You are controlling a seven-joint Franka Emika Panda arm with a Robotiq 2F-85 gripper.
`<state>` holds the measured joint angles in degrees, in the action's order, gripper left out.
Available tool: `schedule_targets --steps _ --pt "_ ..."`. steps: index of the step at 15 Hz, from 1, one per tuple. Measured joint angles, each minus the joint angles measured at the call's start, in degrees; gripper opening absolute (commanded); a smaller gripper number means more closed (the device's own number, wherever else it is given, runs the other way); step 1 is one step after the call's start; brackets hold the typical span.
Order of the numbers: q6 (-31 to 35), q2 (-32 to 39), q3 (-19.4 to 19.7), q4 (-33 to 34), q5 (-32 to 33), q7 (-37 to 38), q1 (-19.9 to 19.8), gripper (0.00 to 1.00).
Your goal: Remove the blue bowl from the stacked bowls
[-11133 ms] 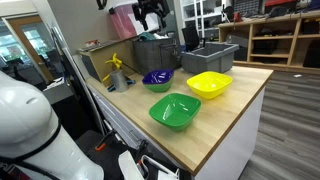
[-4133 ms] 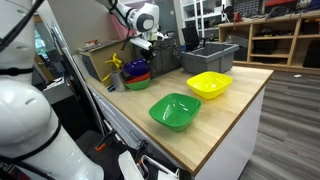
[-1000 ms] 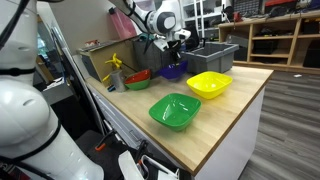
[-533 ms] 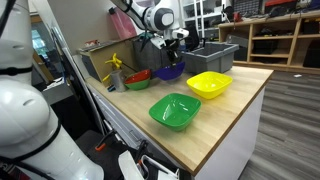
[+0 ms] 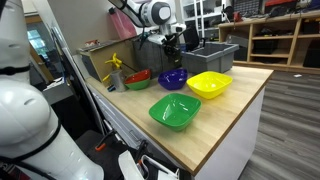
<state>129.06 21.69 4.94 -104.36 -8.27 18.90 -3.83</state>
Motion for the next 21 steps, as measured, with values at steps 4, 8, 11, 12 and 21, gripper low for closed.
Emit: schedule_targets --steps 4,8,11,12,21 --pt "-2.49 -1.98 -1.66 0.3 0.34 -4.65 1.09 1.0" --pt "-9.16 -4.05 -2.91 2.18 1.5 -8.4 2.09 1.0" --pt "-16.93 -5.2 -3.12 5.17 3.26 -11.1 2.55 1.0" --pt "-19.61 -5.53 -3.15 6.48 3.72 -12.22 2.66 1.0" --pt "-38.83 -6.45 -6.18 21.17 5.1 -15.43 4.37 1.0"
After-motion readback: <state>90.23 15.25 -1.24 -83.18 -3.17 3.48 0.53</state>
